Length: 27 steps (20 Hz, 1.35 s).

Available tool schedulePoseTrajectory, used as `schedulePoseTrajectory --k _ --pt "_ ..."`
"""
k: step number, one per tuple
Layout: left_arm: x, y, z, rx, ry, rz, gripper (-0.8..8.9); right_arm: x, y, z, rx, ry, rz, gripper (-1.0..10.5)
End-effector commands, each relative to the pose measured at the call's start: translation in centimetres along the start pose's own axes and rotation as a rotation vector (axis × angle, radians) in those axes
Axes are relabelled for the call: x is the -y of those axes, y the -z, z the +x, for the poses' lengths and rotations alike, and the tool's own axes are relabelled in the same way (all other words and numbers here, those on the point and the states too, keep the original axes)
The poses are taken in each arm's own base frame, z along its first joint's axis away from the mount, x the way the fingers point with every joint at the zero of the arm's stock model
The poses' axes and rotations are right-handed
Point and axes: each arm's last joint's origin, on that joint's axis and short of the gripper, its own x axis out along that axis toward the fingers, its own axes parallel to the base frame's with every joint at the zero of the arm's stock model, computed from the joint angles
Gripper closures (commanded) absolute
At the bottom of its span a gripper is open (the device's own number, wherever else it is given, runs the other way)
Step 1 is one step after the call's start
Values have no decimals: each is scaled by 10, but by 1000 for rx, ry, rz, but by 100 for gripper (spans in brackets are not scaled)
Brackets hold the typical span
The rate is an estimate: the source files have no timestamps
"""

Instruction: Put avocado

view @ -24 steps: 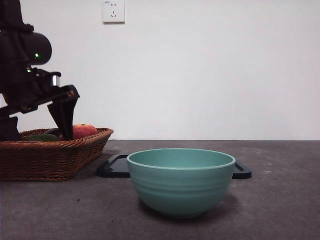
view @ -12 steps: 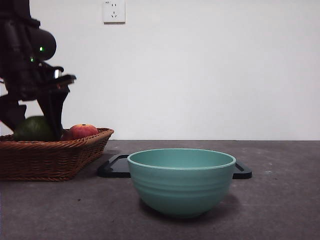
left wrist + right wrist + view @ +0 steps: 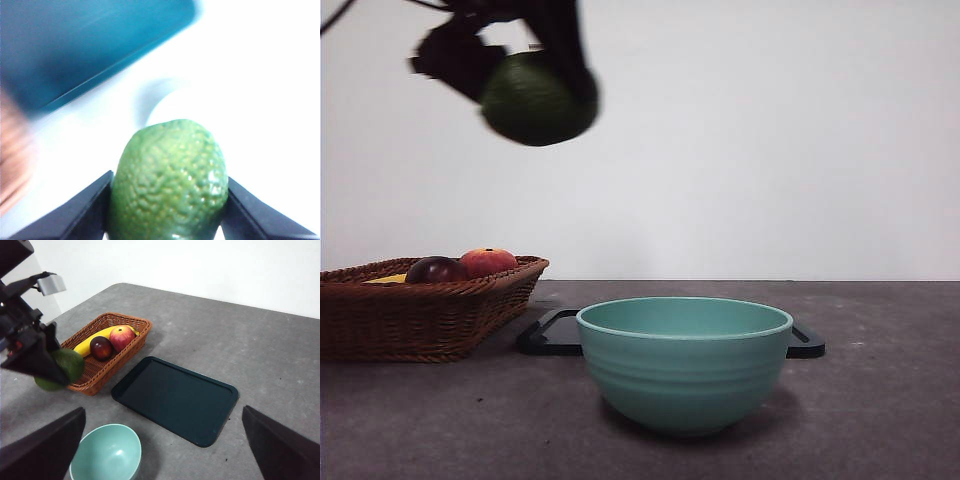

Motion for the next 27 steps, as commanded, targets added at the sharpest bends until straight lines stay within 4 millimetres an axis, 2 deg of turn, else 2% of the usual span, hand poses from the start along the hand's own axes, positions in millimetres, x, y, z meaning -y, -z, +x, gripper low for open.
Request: schedulePoseTrajectory --k 1,3,6,9,14,20,27 --pt "22 -8 23 -16 46 67 600 -1 -4 -1 15 -4 -12 442" --pt "42 -9 46 -53 76 126 601 -1 -4 -1 15 -4 -12 442" --pt "55 -9 81 -118 92 164 601 -1 -4 -1 15 -4 -12 442" --pt "57 -10 113 -161 80 181 601 -1 -4 -1 15 -4 -12 442" --pt "47 -7 150 -238 40 162 602 -1 -4 -1 15 -4 -12 442" --pt "44 -2 176 -287 5 162 602 -1 -4 -1 14 -4 -12 442" --pt "39 2 192 -320 -53 163 601 -1 -4 -1 15 -3 -12 442"
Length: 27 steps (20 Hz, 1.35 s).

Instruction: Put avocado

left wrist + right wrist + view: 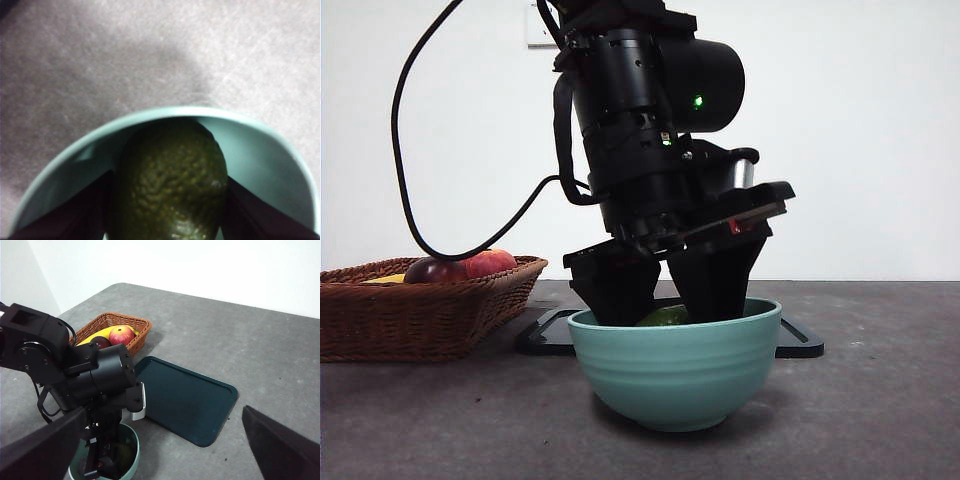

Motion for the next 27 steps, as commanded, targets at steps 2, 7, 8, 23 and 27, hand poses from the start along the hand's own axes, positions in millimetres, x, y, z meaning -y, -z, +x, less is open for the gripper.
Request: schedulePoseTrajectory --k 2,7,8,23,27 --pt "4 -4 10 -16 -3 10 600 -1 -4 -1 15 -3 -12 442" --pt "7 -2 9 -38 1 12 407 -1 -4 -1 15 -3 -12 442" --pt "8 -2 6 -42 0 12 366 -1 -4 -1 15 -3 -12 442" --pt "39 69 -186 321 -28 173 315 -1 -2 -1 -6 -4 -1 442" --pt "39 122 -249 521 -70 188 317 -1 -2 -1 -7 -4 22 442"
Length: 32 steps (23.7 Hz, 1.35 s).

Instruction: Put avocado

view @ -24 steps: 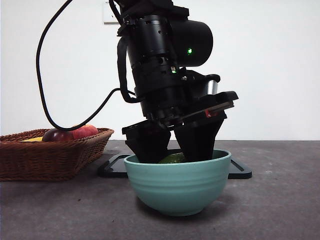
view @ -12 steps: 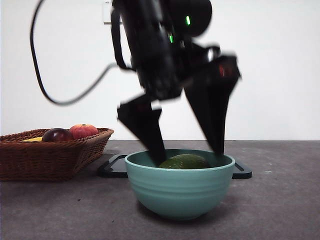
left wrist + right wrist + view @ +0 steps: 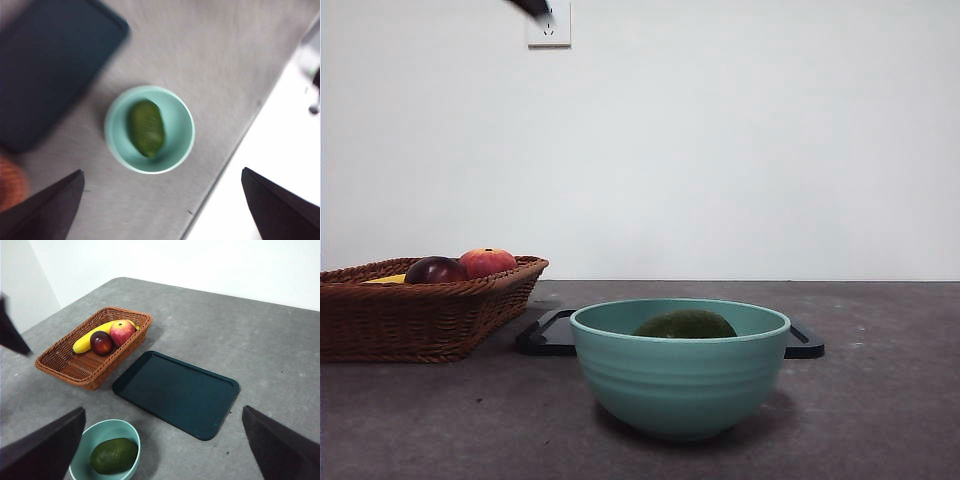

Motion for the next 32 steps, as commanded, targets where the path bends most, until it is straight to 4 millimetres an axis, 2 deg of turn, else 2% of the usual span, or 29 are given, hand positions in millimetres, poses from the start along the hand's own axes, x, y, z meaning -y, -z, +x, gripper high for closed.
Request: schedulePoseTrajectory --k 1,4,8,12,15,19,24,32 --pt "2 11 -43 133 -22 27 317 -1 -4 -1 14 -4 22 442" --pt "2 44 -89 261 -113 7 319 -1 -4 -1 13 -4 42 443" --pt "8 97 -125 377 -194 -10 319 -1 -3 -1 7 -4 88 443" --pt "15 153 -137 482 -187 -53 318 -1 1 -1 -31 -3 116 443" --pt "19 181 -142 551 -177 -85 318 1 5 4 -104 -16 175 443" --pt "21 197 -149 587 -178 -81 317 5 0 30 -181 -102 258 442" --pt "22 200 -148 562 -178 -84 317 4 -1 73 -314 -142 280 442" --pt "21 200 -148 559 -177 -84 317 -16 18 148 -575 -66 214 442"
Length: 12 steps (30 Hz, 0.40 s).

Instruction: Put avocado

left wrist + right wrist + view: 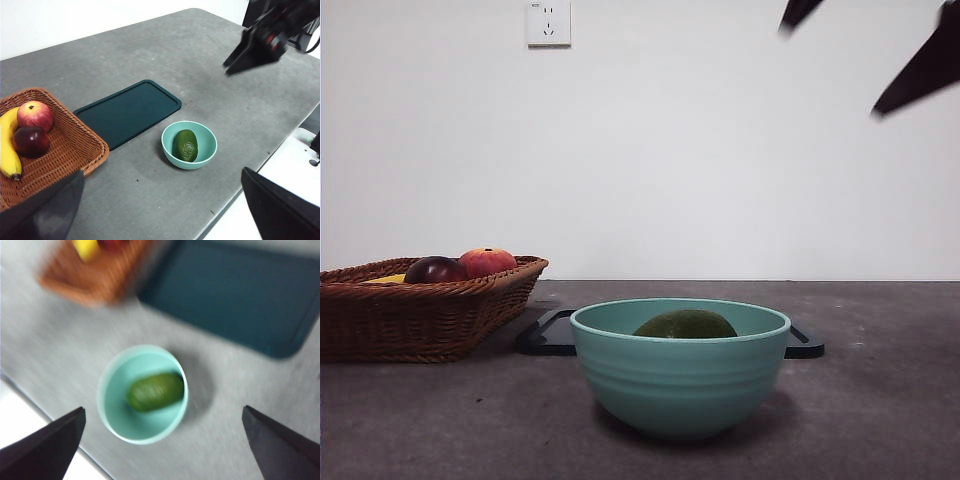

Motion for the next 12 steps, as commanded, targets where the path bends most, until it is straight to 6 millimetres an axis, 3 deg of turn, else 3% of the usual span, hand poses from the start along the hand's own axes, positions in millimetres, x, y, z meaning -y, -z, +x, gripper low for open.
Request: schedulePoseTrajectory --k 1,12 --pt "0 -2 -3 15 0 -8 317 -8 -10 22 -59 33 2 442" --pt "0 -2 -3 15 0 -8 317 -7 -12 107 -318 168 4 442"
